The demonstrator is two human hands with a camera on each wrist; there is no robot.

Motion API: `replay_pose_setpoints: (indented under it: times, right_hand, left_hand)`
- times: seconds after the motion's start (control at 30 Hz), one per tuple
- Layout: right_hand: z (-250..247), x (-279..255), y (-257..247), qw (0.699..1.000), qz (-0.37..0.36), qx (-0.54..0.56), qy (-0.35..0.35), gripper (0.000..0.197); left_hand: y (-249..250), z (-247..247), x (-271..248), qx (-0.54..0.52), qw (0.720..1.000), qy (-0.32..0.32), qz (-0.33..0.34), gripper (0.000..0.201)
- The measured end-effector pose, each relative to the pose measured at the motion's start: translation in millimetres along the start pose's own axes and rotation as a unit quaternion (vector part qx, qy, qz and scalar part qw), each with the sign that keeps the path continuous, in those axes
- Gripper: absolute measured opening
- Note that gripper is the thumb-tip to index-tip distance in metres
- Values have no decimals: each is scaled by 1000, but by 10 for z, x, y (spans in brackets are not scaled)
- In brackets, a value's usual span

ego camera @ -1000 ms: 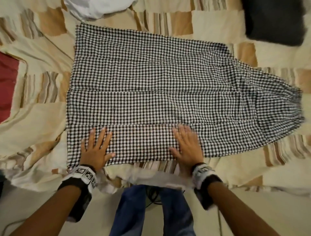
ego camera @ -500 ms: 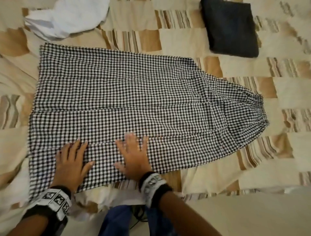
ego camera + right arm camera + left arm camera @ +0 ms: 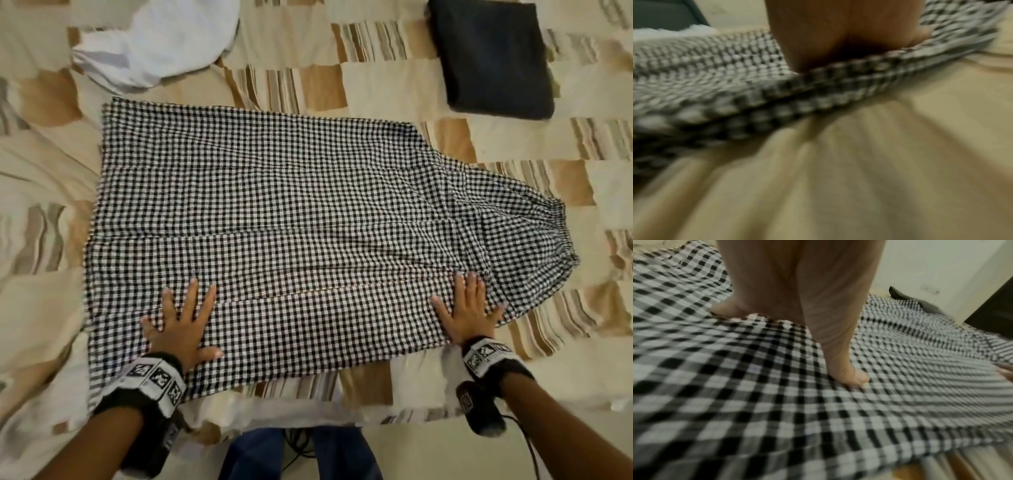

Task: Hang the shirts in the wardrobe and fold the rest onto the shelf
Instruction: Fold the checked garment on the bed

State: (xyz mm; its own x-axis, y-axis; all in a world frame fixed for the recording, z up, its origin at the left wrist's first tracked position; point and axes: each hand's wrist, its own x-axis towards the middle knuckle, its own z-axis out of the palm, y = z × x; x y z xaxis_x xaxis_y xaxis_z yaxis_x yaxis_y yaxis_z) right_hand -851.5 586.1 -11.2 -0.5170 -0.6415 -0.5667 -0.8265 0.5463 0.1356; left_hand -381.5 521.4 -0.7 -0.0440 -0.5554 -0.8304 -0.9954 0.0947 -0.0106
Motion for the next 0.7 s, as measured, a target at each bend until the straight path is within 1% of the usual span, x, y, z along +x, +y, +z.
replay_pose_setpoints:
  times: [0.03,0.07,0.1,0.13,0.17,0.2,0.23,0.27,0.3,0.33,0.4,0.47,0.5,0.57,0.6,0.67,0.7]
  right_hand:
    - [-37,-33,-149,1000,7,6,15,107]
    - [-67,-86,-386,999,-10,15,47,107]
    - [-84,-162,-686,995,-53,26,75,104]
    - [-69,-263,-1039,989,-112,26,95,96]
    - [-48,-403,-1417,977,-181,7,110,87]
    - [-1,-564,-1804,958,-255,-24,133,78]
    - [89,-733,-2177,932,-328,-60,143,70]
    - [215,-869,-2492,906,-392,-92,132,64]
    - [301,-983,-2725,888,-430,-122,105,62]
    - [353,-1027,-2868,882,-442,-143,83,62]
    - [308,-871,-2853,886,-436,-141,76,67]
    - [172,-504,-2468,901,-413,-108,73,75]
    - [72,-271,-2164,920,-377,-82,61,78]
    - [-152,163,-1438,966,-247,-46,57,85]
    - [-276,334,-1082,981,-181,-44,55,93]
    - [-534,552,-565,997,-69,-32,8,109]
    - [-620,605,-454,999,-41,-24,-13,113]
  left_hand:
    - [19,-17,-11,-16,1000,5,1,112]
    - [53,-39,-31,-36,999,23,5,106]
    - [104,-61,-52,-53,997,54,13,94]
    - [168,-91,-73,-58,994,90,25,82]
    - [233,-115,-74,-49,991,118,41,73]
    - [295,-124,-51,-28,990,128,60,70]
    - [350,-127,-18,3,990,120,80,71]
    - [378,-132,30,33,990,99,91,73]
    - [376,-138,93,54,991,81,93,75]
    - [356,-155,150,62,992,63,89,77]
    - [238,-216,236,58,994,49,85,87]
    - [41,-296,276,11,996,49,67,99]
    - [-81,-331,287,-22,997,55,44,101]
    - [-319,-380,315,-57,996,70,-2,100]
    - [-414,-403,324,-62,995,73,-23,98]
    - [-495,-428,347,-76,993,68,-52,95]
    - [-471,-436,367,-79,992,71,-63,93]
